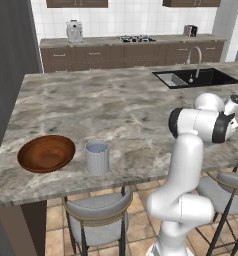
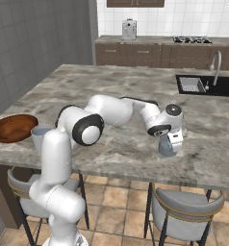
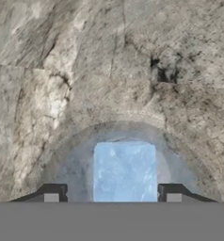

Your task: There are four ice cubes in the ice bowl. Place two ice cubes in each glass of water.

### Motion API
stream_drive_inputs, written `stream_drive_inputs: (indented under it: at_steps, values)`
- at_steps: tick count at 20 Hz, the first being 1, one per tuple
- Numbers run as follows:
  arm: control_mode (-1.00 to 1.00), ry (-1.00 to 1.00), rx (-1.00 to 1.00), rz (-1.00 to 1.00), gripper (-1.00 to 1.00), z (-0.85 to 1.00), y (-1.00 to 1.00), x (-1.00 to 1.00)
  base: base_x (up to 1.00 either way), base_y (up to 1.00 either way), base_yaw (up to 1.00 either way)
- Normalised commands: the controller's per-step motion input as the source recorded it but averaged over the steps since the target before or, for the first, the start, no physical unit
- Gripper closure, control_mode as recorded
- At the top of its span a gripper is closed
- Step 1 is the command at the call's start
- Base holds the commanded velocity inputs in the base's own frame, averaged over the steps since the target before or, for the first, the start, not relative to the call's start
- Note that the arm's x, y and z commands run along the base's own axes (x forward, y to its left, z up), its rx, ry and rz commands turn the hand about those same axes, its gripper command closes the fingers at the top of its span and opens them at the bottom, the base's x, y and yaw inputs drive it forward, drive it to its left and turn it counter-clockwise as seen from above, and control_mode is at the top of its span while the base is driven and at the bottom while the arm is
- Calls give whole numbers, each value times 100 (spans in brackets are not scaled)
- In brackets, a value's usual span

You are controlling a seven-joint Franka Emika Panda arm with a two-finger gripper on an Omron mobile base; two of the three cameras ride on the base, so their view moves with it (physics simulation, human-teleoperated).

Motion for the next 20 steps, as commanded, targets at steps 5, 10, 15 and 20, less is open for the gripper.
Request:
stream_drive_inputs:
  at_steps: [5,10,15,20]
  values:
    - [-100,0,-9,-1,100,0,0,1,0,0,0]
    - [-100,-3,-2,0,100,17,0,0,0,0,0]
    - [-100,-13,-1,0,100,52,0,-17,0,0,0]
    - [-100,-1,-23,14,100,43,45,-98,0,0,0]
